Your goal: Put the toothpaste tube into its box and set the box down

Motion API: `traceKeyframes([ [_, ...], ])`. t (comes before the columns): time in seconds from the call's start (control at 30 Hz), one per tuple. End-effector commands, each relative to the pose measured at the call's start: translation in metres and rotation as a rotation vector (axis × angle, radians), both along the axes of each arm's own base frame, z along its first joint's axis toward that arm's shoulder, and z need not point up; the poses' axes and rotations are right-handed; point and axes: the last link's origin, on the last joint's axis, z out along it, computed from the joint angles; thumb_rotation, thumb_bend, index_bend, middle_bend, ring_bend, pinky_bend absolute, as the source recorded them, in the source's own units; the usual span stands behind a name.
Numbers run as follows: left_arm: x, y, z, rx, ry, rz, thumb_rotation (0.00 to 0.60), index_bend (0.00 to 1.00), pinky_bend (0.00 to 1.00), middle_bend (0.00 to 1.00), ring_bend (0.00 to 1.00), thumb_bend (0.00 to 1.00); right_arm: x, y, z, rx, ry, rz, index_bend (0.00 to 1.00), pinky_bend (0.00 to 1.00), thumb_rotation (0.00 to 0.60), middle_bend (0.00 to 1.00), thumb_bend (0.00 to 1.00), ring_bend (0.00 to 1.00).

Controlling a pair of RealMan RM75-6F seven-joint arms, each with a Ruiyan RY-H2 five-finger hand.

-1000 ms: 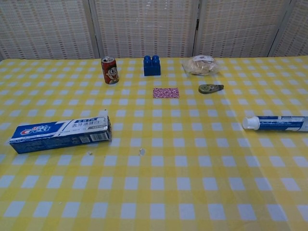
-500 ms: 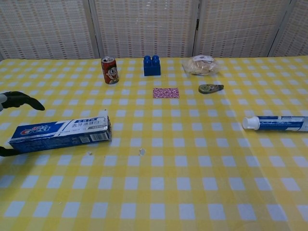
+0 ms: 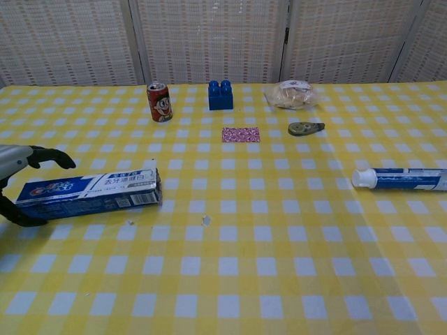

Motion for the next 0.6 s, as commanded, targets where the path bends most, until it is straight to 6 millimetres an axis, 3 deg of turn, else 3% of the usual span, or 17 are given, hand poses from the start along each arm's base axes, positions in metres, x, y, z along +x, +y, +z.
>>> traceKeyframes([
  [0.03,0.000,0.004,-0.003,0.002,0.005,0.003,0.600,0.27,0.26,0.28,0.19,0.17,0.000,0.000,-0.001,0.002,0.000,-0.001,0.00,0.00,0.600,0.00,0.32,0.00],
  [0.6,-0.007,0.016,-0.017,-0.010,0.004,0.024,0.600,0.40,0.38,0.40,0.31,0.17,-0.003,0.006,0.008,-0.032,-0.007,-0.015,0.00,0.00,0.600,0.00,0.32,0.00],
])
